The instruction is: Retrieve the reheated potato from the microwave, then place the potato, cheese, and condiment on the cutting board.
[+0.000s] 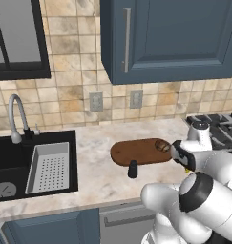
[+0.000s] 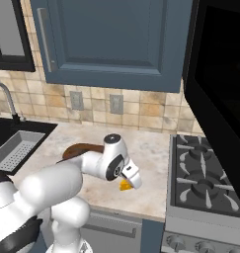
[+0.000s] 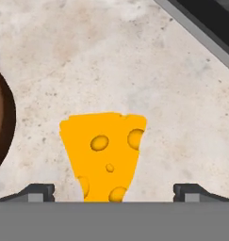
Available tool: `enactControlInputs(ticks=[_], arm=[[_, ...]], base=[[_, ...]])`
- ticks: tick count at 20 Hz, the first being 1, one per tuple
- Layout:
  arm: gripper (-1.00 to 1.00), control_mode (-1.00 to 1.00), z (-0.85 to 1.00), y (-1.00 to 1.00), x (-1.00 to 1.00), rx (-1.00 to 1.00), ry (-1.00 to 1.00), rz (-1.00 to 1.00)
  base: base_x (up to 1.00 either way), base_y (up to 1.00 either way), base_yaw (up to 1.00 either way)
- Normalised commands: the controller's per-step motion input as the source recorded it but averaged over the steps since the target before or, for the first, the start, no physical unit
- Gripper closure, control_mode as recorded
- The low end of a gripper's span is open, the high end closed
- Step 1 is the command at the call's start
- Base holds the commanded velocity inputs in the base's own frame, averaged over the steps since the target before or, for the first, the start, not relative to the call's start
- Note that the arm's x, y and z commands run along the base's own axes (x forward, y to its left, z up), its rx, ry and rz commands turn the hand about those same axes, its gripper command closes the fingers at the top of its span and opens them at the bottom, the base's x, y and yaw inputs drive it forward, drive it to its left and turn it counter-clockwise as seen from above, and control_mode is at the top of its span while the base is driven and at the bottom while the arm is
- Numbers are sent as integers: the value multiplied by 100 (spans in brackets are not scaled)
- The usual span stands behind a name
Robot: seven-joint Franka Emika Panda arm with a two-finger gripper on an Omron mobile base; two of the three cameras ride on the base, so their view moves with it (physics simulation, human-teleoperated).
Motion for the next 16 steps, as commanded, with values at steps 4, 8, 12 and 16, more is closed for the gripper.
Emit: enactControlInputs(ticks=[4, 8, 12, 16], arm=[[-100, -100, -18, -13, 16, 0, 13, 0], [-100, -100, -19, -13, 17, 0, 13, 0], [-100, -100, -18, -7, 15, 3, 11, 0], [-100, -100, -13, -5, 10, 6, 2, 0]], base=[[0, 0, 0], [0, 0, 0], [0, 0, 0], [0, 0, 0]])
